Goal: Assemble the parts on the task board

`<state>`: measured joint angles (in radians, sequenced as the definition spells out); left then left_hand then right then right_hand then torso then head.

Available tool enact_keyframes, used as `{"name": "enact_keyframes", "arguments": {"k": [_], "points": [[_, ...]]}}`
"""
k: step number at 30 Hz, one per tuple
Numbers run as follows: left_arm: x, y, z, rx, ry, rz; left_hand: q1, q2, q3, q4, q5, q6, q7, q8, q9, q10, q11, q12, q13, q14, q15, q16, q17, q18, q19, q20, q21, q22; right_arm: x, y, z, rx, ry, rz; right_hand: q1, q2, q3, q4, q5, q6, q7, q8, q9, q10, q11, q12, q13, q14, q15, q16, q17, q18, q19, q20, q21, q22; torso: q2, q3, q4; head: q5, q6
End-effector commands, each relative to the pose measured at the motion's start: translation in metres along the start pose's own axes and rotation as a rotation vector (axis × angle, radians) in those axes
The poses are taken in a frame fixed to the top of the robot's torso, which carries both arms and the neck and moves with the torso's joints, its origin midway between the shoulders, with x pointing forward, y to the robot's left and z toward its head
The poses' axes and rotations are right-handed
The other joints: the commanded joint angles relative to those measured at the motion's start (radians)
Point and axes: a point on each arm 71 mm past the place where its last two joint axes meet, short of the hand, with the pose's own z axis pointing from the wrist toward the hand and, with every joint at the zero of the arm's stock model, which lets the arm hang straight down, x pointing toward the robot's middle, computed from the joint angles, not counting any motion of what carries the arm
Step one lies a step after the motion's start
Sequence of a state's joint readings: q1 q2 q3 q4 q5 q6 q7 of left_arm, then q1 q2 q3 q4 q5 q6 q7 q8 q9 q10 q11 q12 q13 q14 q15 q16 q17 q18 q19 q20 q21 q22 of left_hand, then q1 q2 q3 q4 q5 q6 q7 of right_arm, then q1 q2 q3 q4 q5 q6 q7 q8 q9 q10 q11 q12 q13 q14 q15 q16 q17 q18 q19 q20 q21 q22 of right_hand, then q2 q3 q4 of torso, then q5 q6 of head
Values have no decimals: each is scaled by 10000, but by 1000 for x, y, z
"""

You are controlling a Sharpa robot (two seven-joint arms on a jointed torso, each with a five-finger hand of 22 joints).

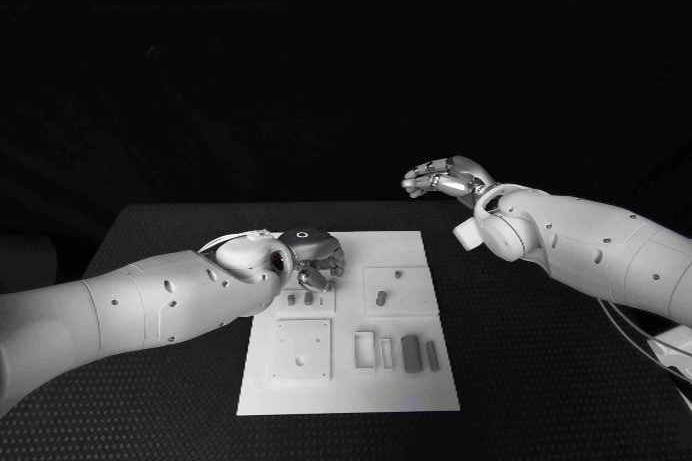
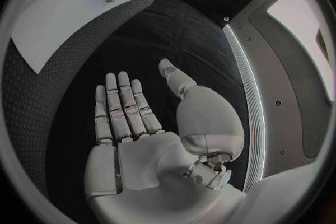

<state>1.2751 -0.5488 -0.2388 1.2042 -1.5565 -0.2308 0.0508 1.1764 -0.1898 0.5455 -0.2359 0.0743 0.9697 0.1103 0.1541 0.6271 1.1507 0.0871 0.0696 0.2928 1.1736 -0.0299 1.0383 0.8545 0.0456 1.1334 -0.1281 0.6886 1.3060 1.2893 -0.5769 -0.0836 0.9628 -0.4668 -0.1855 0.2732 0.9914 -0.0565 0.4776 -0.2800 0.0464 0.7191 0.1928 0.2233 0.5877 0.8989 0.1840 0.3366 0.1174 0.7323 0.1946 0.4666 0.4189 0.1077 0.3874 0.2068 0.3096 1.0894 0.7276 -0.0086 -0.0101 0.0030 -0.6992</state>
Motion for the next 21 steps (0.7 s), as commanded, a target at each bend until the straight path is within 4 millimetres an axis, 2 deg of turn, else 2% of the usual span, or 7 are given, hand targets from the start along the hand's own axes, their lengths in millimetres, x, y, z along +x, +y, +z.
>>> {"name": "enact_keyframes", "arguments": {"k": [1,7,21], "points": [[4,0,1,-53,297,428,104,15,18,52,13,-77,-36,3,-28,101,-26,-18,-14,-48,16,114,-21,854,58,2,97,55,2,1,0,-95,145,-21,-6,64,-63,2,8,-67,394,53,-17,46,16,-36,-18,24,45,-47,14,-66,-44,22,-34,13,-4,2,9,-23,-30],[5,3,2,-171,158,435,156,36,86,66,52,-100,-31,9,-73,95,-24,-32,-46,-81,17,233,-70,877,62,4,134,130,3,2,0,-104,163,-24,-7,64,-63,3,8,-67,395,53,-17,46,16,-36,-18,24,45,-47,14,-66,-44,22,-34,13,-4,-8,23,-56,-45],[13,8,4,-391,347,417,193,147,173,129,66,-125,-14,29,-138,51,-10,-35,-103,-64,29,438,-154,924,133,12,212,213,4,2,-1,-123,214,-16,-17,63,-67,8,8,-66,396,56,-19,48,16,-36,-26,26,44,-51,21,-66,-40,21,-39,20,0,-2,21,-103,-97]]}}
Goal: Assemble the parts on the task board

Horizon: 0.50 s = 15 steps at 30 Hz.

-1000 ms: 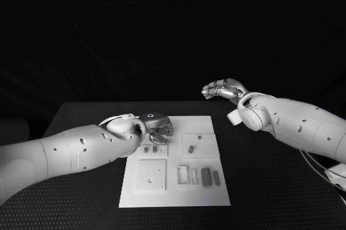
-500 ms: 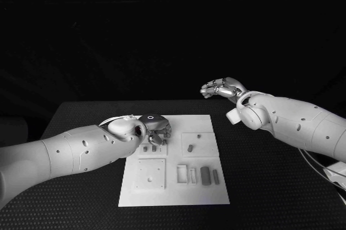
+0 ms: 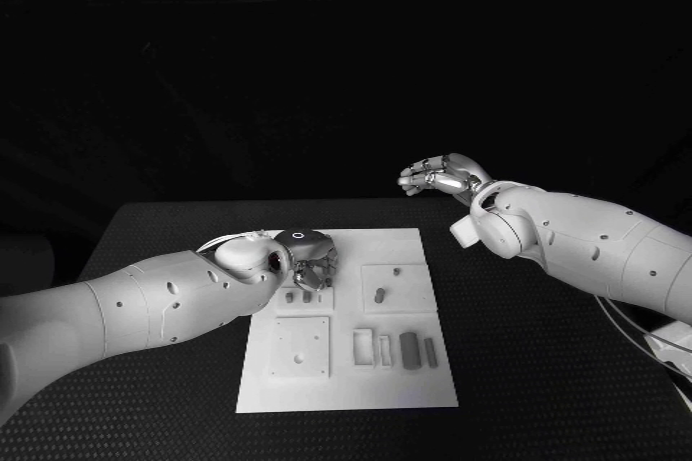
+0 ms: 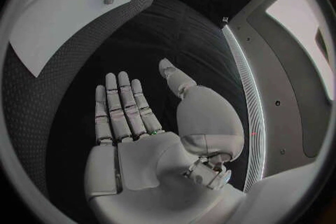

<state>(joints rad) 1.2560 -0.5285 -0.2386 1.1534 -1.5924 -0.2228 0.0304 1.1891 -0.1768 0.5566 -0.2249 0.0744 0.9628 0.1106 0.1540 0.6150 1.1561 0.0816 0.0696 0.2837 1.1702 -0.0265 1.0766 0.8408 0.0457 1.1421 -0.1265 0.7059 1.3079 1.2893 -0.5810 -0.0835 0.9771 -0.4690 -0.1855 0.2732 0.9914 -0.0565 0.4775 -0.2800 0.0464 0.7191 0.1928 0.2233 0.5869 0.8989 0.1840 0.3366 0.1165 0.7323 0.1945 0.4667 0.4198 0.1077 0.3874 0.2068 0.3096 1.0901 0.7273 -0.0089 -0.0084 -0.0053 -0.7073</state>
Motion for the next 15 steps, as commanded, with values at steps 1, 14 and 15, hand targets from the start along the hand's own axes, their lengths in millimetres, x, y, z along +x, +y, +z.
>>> {"name": "enact_keyframes", "arguments": {"k": [1,14,15], "points": [[3,-1,1,11,95,80,69,24,66,20,65,-59,-16,29,-20,0,44,-33,-14,-30,-6,64,-21,926,50,-4,43,197,1,1,0,-79,127,-30,-17,62,-67,8,8,-66,396,56,-11,48,16,-36,-18,26,45,-51,12,-66,-40,21,-40,13,3,1,10,-27,-14],[3,-1,4,-12,-94,-55,70,164,115,83,61,-71,6,63,-81,148,22,9,-20,23,-28,260,-135,974,145,-16,133,216,3,2,0,-101,168,-21,-17,62,-66,8,8,-67,396,57,-12,48,15,-35,-21,26,44,-53,15,-65,-40,20,-42,15,-14,5,8,-41,-16],[3,-1,4,-19,-92,-62,45,179,109,107,58,-71,19,68,-88,163,23,10,-21,39,-27,285,-147,978,164,-18,148,218,3,2,0,-101,170,-21,-17,62,-66,7,8,-67,396,57,-12,49,15,-35,-21,26,44,-53,15,-65,-40,20,-43,16,-14,10,8,-45,-15]]}}
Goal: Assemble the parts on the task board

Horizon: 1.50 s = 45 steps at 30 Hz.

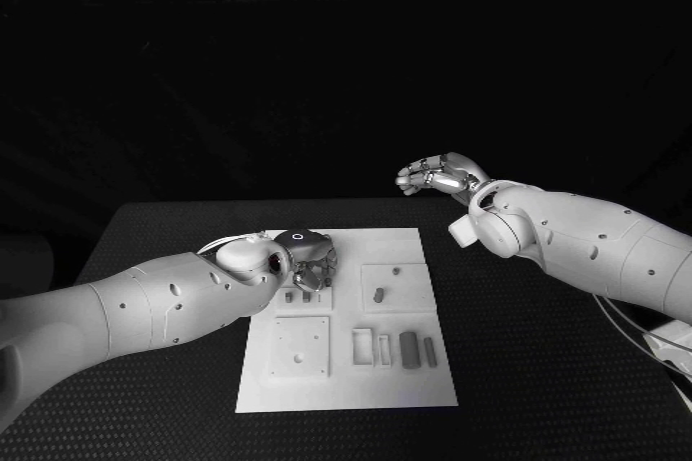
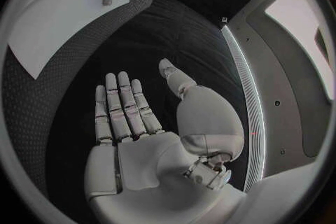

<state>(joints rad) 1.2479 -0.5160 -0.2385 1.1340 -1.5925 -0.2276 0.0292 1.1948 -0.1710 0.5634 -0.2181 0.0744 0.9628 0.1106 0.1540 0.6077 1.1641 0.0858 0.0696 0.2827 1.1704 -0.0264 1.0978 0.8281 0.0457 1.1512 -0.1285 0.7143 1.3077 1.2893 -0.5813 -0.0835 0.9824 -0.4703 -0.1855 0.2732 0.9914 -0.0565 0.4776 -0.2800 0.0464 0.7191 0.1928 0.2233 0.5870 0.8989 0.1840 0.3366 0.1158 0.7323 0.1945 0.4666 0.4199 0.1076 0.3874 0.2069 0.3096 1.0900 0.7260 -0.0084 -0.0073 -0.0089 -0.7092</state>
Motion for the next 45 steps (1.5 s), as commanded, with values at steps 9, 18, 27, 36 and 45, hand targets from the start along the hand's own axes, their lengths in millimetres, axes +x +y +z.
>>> {"name": "enact_keyframes", "arguments": {"k": [9,18,27,36,45], "points": [[2,-3,4,16,-80,-60,-13,234,67,85,62,-47,64,110,-49,166,-23,8,-16,120,-34,206,-105,1023,163,-10,139,221,1,1,0,-80,127,-24,-16,62,-65,6,8,-66,395,59,-14,50,15,-35,-20,26,44,-56,18,-65,-38,19,-47,22,7,-2,-8,-22,3],[3,-4,4,-12,-132,-147,-5,310,88,101,62,-8,127,150,-70,215,-25,4,-22,172,-37,289,-172,1051,216,-12,187,221,2,1,0,-86,147,-20,-14,62,-64,5,8,-66,394,61,-15,52,14,-34,-25,27,44,-59,23,-65,-38,18,-51,26,1,5,-2,-35,-8],[3,-2,5,-130,-79,-88,128,399,168,31,70,153,180,265,-87,343,-49,19,-12,227,-60,420,-279,1090,270,-24,263,222,2,1,0,-86,149,-21,-14,63,-63,4,8,-66,394,63,-16,53,14,-34,-29,27,43,-62,27,-65,-37,18,-55,30,1,0,6,-37,-13],[2,1,5,-224,-284,-19,218,454,278,13,53,193,193,300,-118,322,-26,-13,-27,237,-40,487,-352,1100,291,-13,300,219,2,1,0,-87,159,-18,-17,64,-64,5,8,-66,394,65,-17,55,14,-34,-35,28,43,-65,31,-65,-35,18,-59,34,-1,2,-11,-31,-10],[1,0,6,-211,-392,-166,149,430,306,89,23,195,215,309,-147,328,-22,-15,-32,249,-36,537,-406,1104,315,-3,328,217,3,1,1,-85,167,-17,-17,65,-63,5,8,-65,393,67,-18,56,14,-33,-40,29,43,-68,35,-66,-35,18,-64,38,3,6,-3,-44,-10]]}}
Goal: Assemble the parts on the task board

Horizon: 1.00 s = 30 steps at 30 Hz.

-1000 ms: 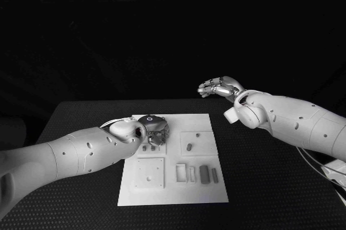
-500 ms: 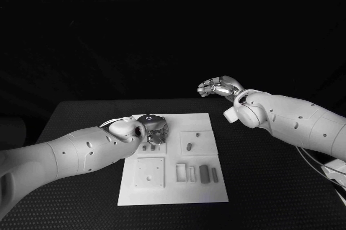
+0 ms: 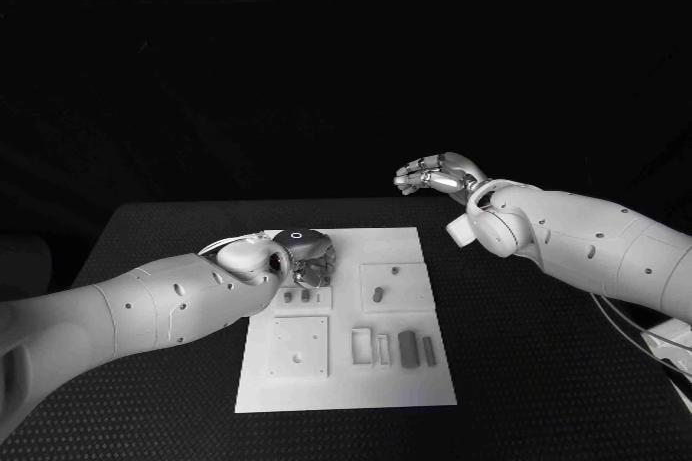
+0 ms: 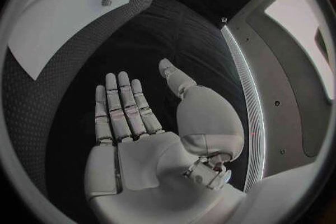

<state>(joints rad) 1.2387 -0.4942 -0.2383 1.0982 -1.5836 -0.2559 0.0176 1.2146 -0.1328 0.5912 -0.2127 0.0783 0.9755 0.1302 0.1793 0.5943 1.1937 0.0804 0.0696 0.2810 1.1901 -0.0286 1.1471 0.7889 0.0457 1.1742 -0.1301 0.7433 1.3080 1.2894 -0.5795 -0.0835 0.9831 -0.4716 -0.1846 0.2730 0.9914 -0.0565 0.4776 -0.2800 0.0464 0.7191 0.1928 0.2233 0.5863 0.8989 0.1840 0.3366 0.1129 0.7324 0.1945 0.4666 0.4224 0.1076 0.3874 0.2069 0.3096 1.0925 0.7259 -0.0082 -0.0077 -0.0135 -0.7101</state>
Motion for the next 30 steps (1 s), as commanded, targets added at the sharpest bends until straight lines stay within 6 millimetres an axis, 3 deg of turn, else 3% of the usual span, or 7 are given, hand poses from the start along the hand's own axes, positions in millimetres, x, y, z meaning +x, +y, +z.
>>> {"name": "enact_keyframes", "arguments": {"k": [1,21,30], "points": [[-1,-2,1,50,-125,-114,-59,43,28,45,-19,67,21,57,-17,32,31,-16,-15,53,-13,50,-20,1106,87,14,40,214,1,1,0,-72,138,-14,-17,66,-63,5,8,-65,393,67,-12,56,14,-33,-12,28,43,-68,11,-65,-34,18,-64,14,3,3,4,2,12],[8,-9,7,120,65,-216,-120,-49,15,78,-37,9,0,42,-62,-11,39,-34,-31,37,-6,101,-90,1123,84,16,59,211,2,1,1,-81,152,-9,-15,69,-61,4,8,-64,392,72,-14,59,14,-32,-23,30,43,-74,20,-66,-33,17,-73,24,6,-2,-13,-6,14],[8,-9,7,148,123,-221,-142,-93,-2,80,-41,21,-14,61,-73,-31,46,-31,-35,27,0,130,-125,1129,80,23,67,210,2,1,1,-81,159,-7,-16,69,-61,3,8,-64,391,75,-15,60,13,-31,-28,31,43,-77,25,-66,-31,17,-78,28,-3,6,7,-30,1]]}}
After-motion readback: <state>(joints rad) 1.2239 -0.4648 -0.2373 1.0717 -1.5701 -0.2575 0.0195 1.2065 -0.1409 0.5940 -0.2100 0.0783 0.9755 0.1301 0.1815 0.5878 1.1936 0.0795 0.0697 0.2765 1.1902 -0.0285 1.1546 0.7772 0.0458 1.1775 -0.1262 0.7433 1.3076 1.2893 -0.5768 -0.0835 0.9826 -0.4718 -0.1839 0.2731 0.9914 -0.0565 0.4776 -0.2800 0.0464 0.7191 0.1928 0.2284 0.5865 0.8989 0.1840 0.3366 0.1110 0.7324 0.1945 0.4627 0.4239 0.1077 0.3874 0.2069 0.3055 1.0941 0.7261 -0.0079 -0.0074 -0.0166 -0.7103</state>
